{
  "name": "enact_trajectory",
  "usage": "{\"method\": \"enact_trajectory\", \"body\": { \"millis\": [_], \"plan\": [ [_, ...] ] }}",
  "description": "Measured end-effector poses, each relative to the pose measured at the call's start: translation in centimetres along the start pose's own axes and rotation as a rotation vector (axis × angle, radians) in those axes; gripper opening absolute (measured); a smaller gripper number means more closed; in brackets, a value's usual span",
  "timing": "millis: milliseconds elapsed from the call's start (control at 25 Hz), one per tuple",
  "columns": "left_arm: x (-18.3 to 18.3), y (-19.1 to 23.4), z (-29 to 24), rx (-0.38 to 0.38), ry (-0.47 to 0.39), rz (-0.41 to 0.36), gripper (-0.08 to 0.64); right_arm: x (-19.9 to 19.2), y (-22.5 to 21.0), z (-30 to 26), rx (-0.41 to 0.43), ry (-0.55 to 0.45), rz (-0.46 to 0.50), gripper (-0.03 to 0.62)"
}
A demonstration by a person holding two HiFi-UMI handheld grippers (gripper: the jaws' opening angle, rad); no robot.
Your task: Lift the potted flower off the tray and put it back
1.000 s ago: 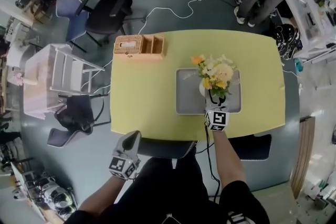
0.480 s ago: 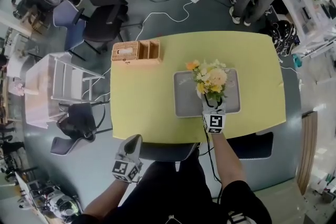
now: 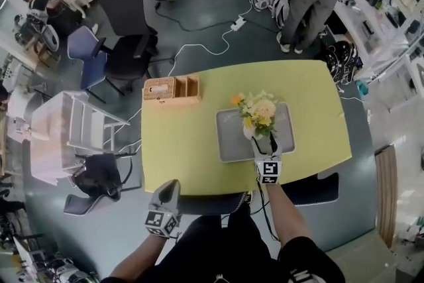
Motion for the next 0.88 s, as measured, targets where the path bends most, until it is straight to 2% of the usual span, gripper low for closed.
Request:
{"method": "enact_trajectory", "body": {
  "millis": [200,240,360,480,600,720,880],
  "plan": [
    [2.7,-0.8,0.3,-0.048,-0.076,-0.003,0.008,1.7,1.3,7.6,-0.033,0.118,-0.074,0.296],
    [3.1,-1.0,0.2,-0.061,-0.091,-0.006,0.008,2.7,1.7,9.2,-0.035,0.119,-0.093,0.271],
    [4.4,-1.5,-0.5,-0.104,-0.14,-0.01,0.006,7.2,3.1,13.2,-0.011,0.059,-0.115,0.182],
    [5.7,-2.4,-0.8,-0.146,-0.18,-0.017,0.006,12.7,5.0,16.6,0.044,-0.048,-0.134,0.08],
    [6.6,-3.5,-0.4,-0.181,-0.207,-0.025,0.006,17.0,7.7,19.1,0.108,-0.148,-0.135,0.01],
    [7.6,-4.3,-0.2,-0.214,-0.231,-0.024,0.006,19.7,9.7,20.1,0.154,-0.21,-0.132,0.005],
    [7.9,-5.3,0.4,-0.251,-0.24,-0.03,0.006,20.5,11.2,20.8,0.172,-0.221,-0.148,0.003]
  ]
}}
Point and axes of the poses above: the fingertips, and each gripper's own axes: z backward along the fingers, y to its left, x out of its top, the point moved 8 cm from there along z, backward along the fingers, and after that the axes turned 1 degree about z, right-handed, at the moved point
